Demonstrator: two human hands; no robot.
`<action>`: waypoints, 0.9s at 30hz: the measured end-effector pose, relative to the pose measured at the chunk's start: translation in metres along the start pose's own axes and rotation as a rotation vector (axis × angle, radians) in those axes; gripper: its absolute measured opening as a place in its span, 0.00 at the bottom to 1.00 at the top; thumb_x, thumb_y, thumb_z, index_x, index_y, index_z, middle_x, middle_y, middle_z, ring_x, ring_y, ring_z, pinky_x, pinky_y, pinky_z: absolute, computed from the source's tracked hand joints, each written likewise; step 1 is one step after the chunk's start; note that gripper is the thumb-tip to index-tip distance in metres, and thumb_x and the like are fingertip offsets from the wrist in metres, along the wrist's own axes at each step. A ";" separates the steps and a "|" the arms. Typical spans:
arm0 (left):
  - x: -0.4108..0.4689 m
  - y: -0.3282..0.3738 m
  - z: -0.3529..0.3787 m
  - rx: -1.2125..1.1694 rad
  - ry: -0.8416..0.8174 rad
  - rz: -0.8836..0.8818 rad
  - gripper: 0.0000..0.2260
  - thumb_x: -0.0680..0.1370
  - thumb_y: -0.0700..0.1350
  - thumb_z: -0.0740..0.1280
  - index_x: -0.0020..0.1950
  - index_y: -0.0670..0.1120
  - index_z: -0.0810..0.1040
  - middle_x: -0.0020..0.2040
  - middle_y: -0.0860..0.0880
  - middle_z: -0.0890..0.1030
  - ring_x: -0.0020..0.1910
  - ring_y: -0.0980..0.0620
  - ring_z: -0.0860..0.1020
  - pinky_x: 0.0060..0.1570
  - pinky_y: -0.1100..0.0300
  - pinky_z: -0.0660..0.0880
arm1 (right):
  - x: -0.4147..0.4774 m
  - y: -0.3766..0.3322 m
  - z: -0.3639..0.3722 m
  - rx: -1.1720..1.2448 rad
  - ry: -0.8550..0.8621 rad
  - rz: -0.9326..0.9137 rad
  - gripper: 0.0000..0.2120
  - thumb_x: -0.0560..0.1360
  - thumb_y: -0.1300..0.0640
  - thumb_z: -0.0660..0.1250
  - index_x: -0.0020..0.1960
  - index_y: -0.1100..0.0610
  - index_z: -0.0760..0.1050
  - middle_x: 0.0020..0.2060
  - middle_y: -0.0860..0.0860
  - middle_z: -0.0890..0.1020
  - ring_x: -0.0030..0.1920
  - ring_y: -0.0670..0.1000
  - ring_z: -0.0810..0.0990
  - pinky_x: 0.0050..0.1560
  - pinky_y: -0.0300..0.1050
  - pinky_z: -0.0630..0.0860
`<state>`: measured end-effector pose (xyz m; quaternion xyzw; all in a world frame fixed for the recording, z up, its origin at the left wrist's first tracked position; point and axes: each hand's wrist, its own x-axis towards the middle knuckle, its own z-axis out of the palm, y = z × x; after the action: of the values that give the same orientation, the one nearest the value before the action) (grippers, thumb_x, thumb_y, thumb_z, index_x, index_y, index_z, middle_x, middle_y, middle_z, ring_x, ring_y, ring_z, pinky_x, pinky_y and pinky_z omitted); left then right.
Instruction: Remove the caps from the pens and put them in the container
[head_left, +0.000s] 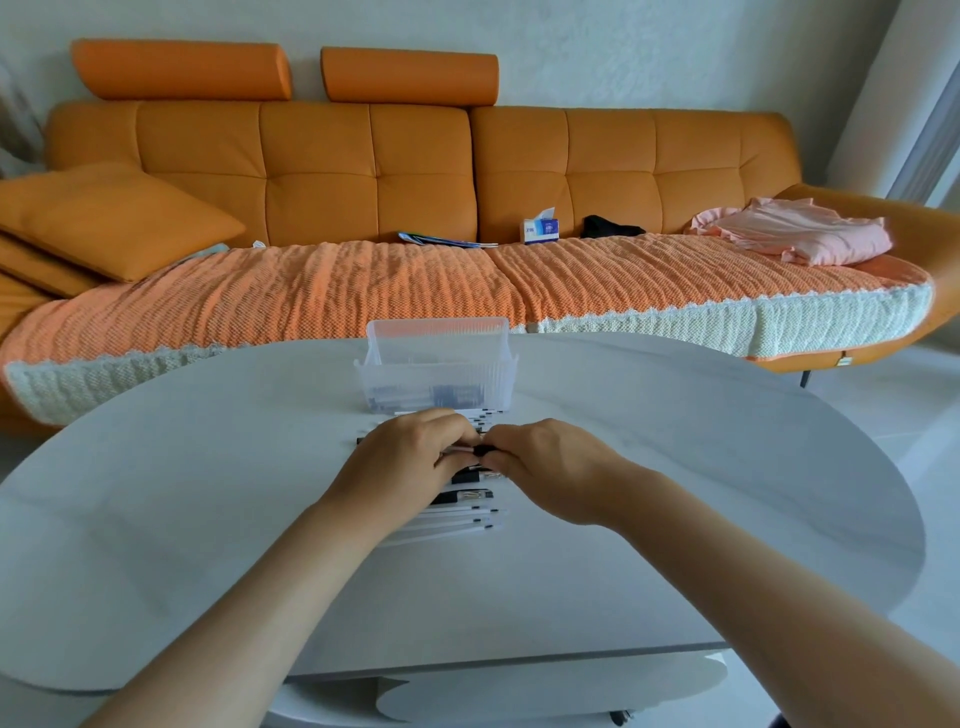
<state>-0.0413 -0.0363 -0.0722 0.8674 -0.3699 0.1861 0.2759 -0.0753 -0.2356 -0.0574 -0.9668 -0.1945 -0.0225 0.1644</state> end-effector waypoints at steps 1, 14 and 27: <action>0.000 0.000 0.000 0.020 -0.011 -0.006 0.05 0.74 0.44 0.73 0.48 0.52 0.81 0.44 0.58 0.81 0.42 0.56 0.79 0.39 0.54 0.76 | -0.001 0.001 0.000 0.015 -0.015 0.028 0.13 0.82 0.43 0.56 0.59 0.50 0.71 0.37 0.48 0.76 0.39 0.51 0.74 0.39 0.49 0.70; -0.004 -0.016 -0.004 0.133 -0.101 -0.204 0.04 0.77 0.50 0.68 0.51 0.55 0.79 0.49 0.60 0.79 0.39 0.58 0.73 0.43 0.60 0.72 | -0.002 0.044 0.007 0.077 0.041 0.265 0.14 0.78 0.56 0.67 0.63 0.47 0.78 0.52 0.43 0.81 0.46 0.44 0.76 0.49 0.38 0.72; -0.003 -0.008 -0.004 0.139 -0.159 -0.196 0.05 0.78 0.51 0.67 0.53 0.56 0.79 0.51 0.62 0.79 0.42 0.60 0.71 0.43 0.62 0.70 | 0.004 0.027 0.000 0.073 0.060 0.132 0.14 0.80 0.47 0.63 0.64 0.44 0.77 0.55 0.40 0.78 0.44 0.39 0.74 0.47 0.37 0.69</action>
<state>-0.0377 -0.0274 -0.0742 0.9284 -0.2902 0.1142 0.2018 -0.0609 -0.2575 -0.0649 -0.9698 -0.1258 -0.0334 0.2064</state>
